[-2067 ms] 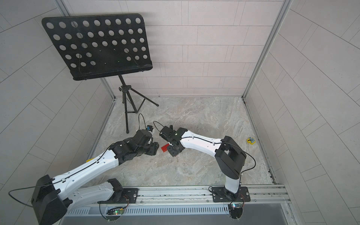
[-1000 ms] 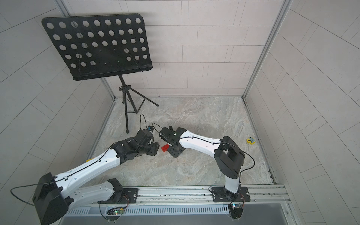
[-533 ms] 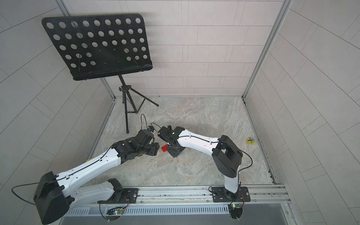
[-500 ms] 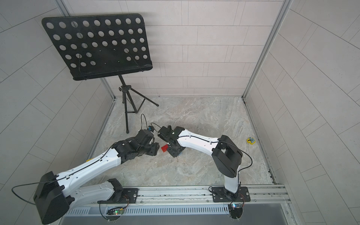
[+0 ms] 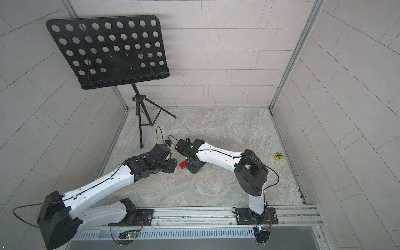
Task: Assemble an ice cream with lego
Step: Assemble the lego brick with the lego brick.
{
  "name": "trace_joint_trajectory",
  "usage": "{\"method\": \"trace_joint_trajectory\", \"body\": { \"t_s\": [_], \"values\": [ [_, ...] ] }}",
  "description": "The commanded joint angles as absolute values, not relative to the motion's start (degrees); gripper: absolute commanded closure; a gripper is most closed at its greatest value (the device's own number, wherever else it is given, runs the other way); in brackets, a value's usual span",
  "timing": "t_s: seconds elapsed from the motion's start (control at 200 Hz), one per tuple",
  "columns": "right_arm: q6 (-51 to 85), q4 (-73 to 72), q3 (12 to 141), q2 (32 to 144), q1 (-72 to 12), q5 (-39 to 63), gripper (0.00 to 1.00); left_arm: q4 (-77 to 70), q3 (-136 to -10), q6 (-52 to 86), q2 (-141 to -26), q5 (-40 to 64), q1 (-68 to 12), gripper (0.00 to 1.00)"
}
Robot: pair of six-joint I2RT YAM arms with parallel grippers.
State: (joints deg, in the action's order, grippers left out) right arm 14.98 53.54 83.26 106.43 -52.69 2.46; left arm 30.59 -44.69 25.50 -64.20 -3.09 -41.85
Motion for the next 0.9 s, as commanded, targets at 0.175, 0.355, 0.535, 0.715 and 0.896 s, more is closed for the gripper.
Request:
{"method": "trace_joint_trajectory", "body": {
  "t_s": [0.175, 0.355, 0.535, 0.715, 0.896],
  "values": [
    [14.3, 52.6, 81.9, 110.6, -52.4, 4.8, 0.78, 30.2, -44.1, 25.2, -63.1, -2.9, -41.5, 0.35],
    [13.9, 52.6, 80.7, 111.1, -52.4, 5.0, 0.78, 30.1, -44.0, 25.1, -63.4, -2.9, -41.5, 0.35],
    [13.0, 53.3, 79.0, 112.2, -52.3, 5.6, 0.78, 30.2, -44.0, 25.2, -63.7, -2.7, -41.5, 0.35],
    [11.6, 53.5, 78.2, 114.3, -52.1, 6.5, 0.78, 30.1, -44.0, 25.1, -64.1, -2.5, -41.5, 0.35],
    [11.2, 53.6, 79.0, 116.6, -52.1, 7.6, 0.78, 30.2, -44.0, 25.2, -64.3, -2.4, -41.5, 0.35]
  ]
}}
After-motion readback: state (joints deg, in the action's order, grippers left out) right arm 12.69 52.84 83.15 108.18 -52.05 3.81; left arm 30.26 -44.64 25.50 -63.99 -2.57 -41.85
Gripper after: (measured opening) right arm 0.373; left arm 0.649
